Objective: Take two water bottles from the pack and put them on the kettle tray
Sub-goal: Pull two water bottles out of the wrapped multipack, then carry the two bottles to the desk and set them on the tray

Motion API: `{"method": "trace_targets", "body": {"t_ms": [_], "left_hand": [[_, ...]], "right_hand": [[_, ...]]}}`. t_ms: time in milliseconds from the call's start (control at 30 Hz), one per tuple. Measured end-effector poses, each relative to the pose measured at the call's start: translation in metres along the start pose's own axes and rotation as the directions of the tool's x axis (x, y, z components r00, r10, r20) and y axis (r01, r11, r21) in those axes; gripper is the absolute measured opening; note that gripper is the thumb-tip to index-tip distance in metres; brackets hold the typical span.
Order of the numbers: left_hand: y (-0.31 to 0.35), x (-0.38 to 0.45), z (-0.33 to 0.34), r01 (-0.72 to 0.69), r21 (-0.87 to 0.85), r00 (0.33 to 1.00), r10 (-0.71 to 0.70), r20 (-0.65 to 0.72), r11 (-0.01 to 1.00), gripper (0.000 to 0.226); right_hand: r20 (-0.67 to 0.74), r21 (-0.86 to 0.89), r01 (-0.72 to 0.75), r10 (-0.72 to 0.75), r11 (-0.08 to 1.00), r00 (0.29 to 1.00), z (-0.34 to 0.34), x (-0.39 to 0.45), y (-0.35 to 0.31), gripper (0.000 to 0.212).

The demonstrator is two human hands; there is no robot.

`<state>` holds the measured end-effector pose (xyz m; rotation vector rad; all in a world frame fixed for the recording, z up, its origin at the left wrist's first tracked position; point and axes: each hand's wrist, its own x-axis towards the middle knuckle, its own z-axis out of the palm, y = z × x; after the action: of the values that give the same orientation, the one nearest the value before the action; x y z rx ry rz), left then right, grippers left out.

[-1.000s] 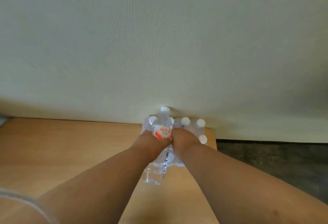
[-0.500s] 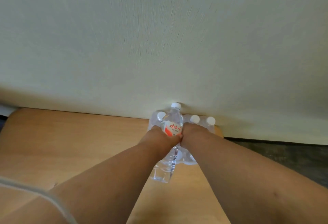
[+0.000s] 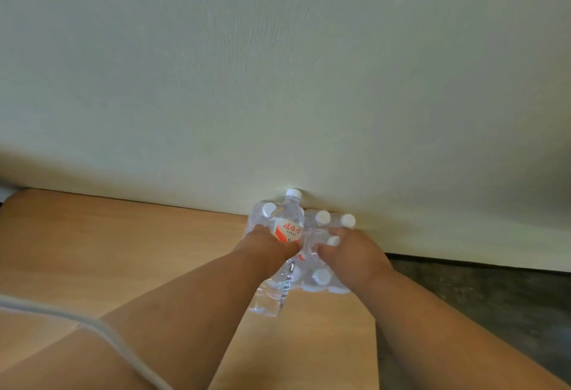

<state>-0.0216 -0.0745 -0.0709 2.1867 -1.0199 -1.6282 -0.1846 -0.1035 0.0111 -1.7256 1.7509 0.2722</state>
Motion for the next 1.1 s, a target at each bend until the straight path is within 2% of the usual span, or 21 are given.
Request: {"method": "trace_targets", "body": {"t_ms": [67, 133, 200, 267, 367, 467, 533, 667, 733, 800, 900, 1000, 1100], "left_hand": [[0.002, -0.002, 0.001, -0.009, 0.003, 1.0, 0.009, -0.01, 1.0, 0.051], [0.005, -0.005, 0.0, -0.014, -0.005, 1.0, 0.014, -0.021, 1.0, 0.051], [0.007, -0.01, -0.003, -0.01, -0.007, 1.0, 0.01, -0.016, 1.0, 0.051], [0.007, -0.019, -0.007, -0.01, -0.01, 1.0, 0.01, -0.007, 1.0, 0.053], [0.005, -0.037, -0.013, -0.008, -0.084, 0.999, 0.006, -0.031, 0.996, 0.053], [0.013, -0.068, -0.02, -0.074, -0.156, 0.995, 0.063, -0.071, 0.985, 0.042], [0.022, -0.093, -0.025, -0.13, -0.192, 0.991, 0.121, -0.056, 0.973, 0.039], [0.042, -0.16, -0.034, -0.194, -0.237, 0.98, 0.198, -0.006, 0.952, 0.06], [0.052, -0.197, -0.036, -0.243, -0.286, 0.967, 0.256, 0.007, 0.927, 0.072], [0.059, -0.235, -0.038, -0.273, -0.328, 0.953, 0.3, 0.035, 0.905, 0.078], [0.062, -0.288, -0.039, -0.305, -0.367, 0.935, 0.35, 0.06, 0.879, 0.072], [0.055, -0.339, -0.037, -0.344, -0.361, 0.92, 0.387, 0.053, 0.867, 0.076], [0.034, -0.395, -0.032, -0.38, -0.399, 0.909, 0.417, 0.004, 0.834, 0.079]], "right_hand": [[-0.082, 0.153, 0.04, -0.027, 0.987, 0.996, -0.012, -0.023, 0.009, 0.003], [-0.214, 0.301, 0.11, -0.045, 0.947, 0.976, -0.021, -0.047, 0.018, 0.017], [-0.318, 0.371, 0.199, -0.078, 0.907, 0.945, -0.029, -0.068, 0.025, 0.021], [-0.396, 0.376, 0.313, -0.154, 0.872, 0.905, -0.04, -0.086, 0.029, 0.016], [-0.531, 0.298, 0.468, -0.263, 0.832, 0.805, -0.059, -0.112, 0.031, 0.013], [-0.663, 0.284, 0.522, -0.228, 0.805, 0.713, -0.075, -0.136, 0.032, 0.018], [-0.679, 0.39, 0.538, -0.161, 0.748, 0.716, -0.082, -0.15, 0.03, 0.025], [-0.736, 0.469, 0.57, -0.058, 0.675, 0.675, -0.103, -0.176, 0.031, 0.029], [-0.701, 0.583, 0.557, 0.02, 0.591, 0.713, -0.112, -0.189, 0.031, 0.028], [-0.591, 0.741, 0.515, 0.054, 0.431, 0.805, -0.118, -0.2, 0.027, 0.027], [-0.431, 0.875, 0.422, -0.016, 0.236, 0.902, -0.127, -0.217, 0.013, 0.032], [-0.285, 0.932, 0.313, -0.162, 0.185, 0.945, -0.13, -0.238, -0.001, 0.033], [-0.143, 0.962, 0.202, -0.292, 0.183, 0.946, -0.123, -0.267, -0.011, 0.037]]}}
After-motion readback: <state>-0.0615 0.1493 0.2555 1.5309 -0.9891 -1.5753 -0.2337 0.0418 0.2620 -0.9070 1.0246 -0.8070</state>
